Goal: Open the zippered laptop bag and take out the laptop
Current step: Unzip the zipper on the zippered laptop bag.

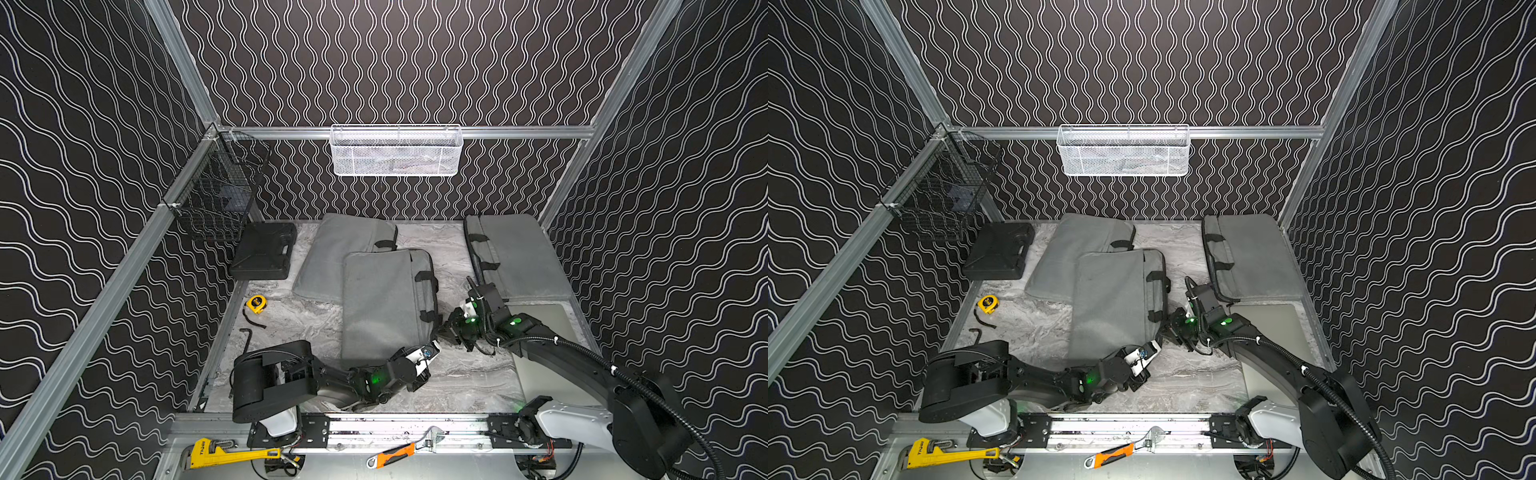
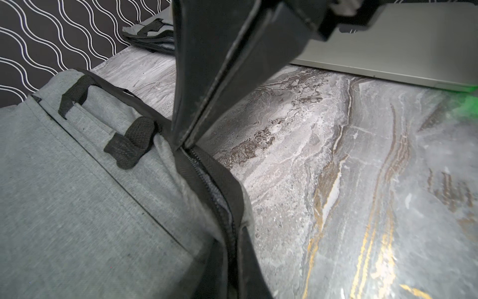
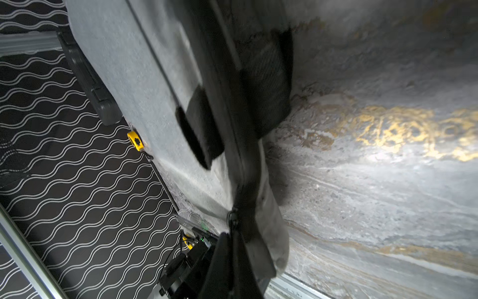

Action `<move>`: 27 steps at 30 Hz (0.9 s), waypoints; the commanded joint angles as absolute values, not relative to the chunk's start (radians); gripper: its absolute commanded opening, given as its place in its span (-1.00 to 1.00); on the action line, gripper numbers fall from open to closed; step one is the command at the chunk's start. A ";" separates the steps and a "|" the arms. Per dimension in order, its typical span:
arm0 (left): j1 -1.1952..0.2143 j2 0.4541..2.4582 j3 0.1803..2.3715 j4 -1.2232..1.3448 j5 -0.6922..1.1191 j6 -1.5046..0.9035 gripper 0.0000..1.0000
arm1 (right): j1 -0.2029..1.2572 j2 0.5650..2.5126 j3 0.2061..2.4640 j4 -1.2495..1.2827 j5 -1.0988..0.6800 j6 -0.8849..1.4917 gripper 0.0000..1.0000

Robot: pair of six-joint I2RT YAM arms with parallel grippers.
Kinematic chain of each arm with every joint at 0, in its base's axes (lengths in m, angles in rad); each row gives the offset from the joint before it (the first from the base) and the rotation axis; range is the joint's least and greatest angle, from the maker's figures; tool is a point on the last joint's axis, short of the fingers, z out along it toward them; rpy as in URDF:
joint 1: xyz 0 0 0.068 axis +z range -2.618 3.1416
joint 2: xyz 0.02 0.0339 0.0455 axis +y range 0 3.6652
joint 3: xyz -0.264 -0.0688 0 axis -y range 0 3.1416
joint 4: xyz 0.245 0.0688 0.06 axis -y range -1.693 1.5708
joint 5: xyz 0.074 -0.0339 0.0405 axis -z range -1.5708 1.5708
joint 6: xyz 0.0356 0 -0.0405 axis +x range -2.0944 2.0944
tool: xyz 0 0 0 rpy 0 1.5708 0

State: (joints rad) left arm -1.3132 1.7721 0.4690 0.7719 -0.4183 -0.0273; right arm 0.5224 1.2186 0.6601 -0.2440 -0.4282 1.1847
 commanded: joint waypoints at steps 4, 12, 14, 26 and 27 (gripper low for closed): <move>-1.332 1.743 0.454 0.759 -0.308 0.015 -1.00 | 0.491 1.236 0.636 -0.025 -0.328 1.178 -1.00; -1.339 1.730 0.453 0.739 -0.301 0.017 -1.00 | 0.466 1.273 0.640 0.000 -0.319 1.140 -1.00; -1.344 1.722 0.447 0.734 -0.302 0.014 -1.00 | 0.453 1.282 0.644 0.001 -0.318 1.123 -1.00; -1.355 1.636 0.410 0.645 -0.322 0.000 -1.00 | 0.384 1.372 0.700 0.038 -0.361 1.015 -1.00; -1.356 1.631 0.410 0.639 -0.329 -0.005 -1.00 | 0.384 1.378 0.707 0.040 -0.373 1.008 -1.00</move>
State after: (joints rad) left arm -1.3487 1.6424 0.4118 0.6518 -0.3683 0.0017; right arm 0.3893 1.3693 0.6842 -0.0692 -0.3908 1.0462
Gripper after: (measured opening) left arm 0.072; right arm 0.050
